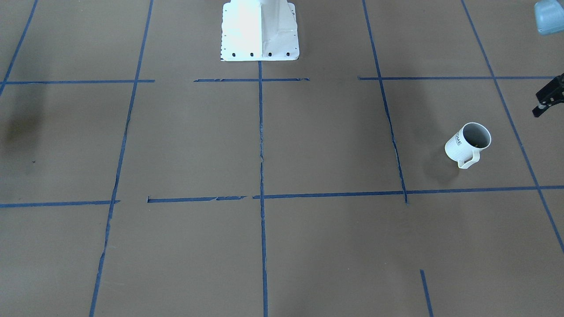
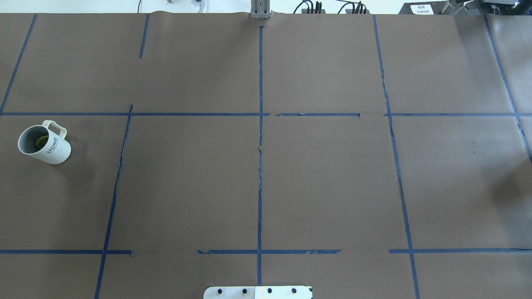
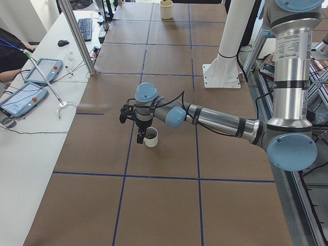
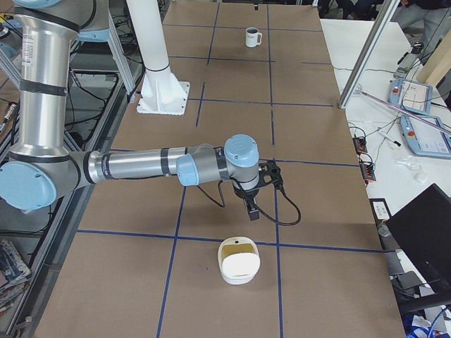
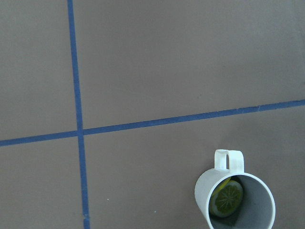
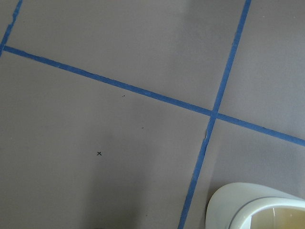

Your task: Left arm hands cup to right arm to dump lemon

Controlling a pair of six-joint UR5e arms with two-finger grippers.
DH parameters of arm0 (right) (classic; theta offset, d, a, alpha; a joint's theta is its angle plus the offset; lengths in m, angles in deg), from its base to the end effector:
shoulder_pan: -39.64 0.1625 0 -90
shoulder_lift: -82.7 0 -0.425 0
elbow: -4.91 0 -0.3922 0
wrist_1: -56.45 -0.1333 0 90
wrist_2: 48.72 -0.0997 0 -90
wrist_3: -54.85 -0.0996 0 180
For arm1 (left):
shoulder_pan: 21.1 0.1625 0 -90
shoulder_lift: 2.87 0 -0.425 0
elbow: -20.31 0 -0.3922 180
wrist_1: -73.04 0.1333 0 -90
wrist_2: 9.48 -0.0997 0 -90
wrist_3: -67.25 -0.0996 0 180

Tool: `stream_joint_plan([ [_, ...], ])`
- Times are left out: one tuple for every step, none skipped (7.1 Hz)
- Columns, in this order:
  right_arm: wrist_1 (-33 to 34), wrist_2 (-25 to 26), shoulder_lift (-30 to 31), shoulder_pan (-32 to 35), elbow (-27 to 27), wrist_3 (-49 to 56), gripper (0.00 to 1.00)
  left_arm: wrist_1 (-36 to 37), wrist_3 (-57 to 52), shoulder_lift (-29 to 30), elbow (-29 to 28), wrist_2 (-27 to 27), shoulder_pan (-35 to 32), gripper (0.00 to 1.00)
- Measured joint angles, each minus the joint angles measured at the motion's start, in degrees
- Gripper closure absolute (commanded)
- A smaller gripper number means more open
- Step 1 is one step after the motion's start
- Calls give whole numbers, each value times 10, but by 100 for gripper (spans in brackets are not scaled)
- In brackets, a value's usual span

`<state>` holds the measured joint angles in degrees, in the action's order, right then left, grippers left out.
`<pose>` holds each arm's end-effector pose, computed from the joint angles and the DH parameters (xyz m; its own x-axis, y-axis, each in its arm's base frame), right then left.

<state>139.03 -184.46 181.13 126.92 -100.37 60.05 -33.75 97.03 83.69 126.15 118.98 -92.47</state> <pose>0.0410 -0.4433 0.5789 0.6817 -0.2963 0.6689 0.1082 0.9451 0.3084 0.0866 -0.4801 0.5220 0.6984 0.0557 -0.7135 0.0784 0.9850 0.1536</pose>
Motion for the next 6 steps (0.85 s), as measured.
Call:
stream_joint_plan([
  [-1, 0, 0, 0, 0, -1, 0, -26, 55, 0, -8, -27, 39, 23],
  [-1, 0, 1, 0, 1, -1, 0, -50, 83, 2, -26, -48, 66, 23],
  [-1, 0, 1, 0, 1, -1, 0, -72, 96, 4, -47, -57, 78, 22],
  [-1, 0, 1, 0, 1, 0, 0, -87, 101, 6, -62, -61, 87, 22],
  [-1, 1, 1, 0, 1, 0, 0, -93, 103, 6, -67, -62, 96, 22],
  [-1, 1, 2, 0, 1, 0, 0, -96, 102, 6, -69, -63, 106, 30],
])
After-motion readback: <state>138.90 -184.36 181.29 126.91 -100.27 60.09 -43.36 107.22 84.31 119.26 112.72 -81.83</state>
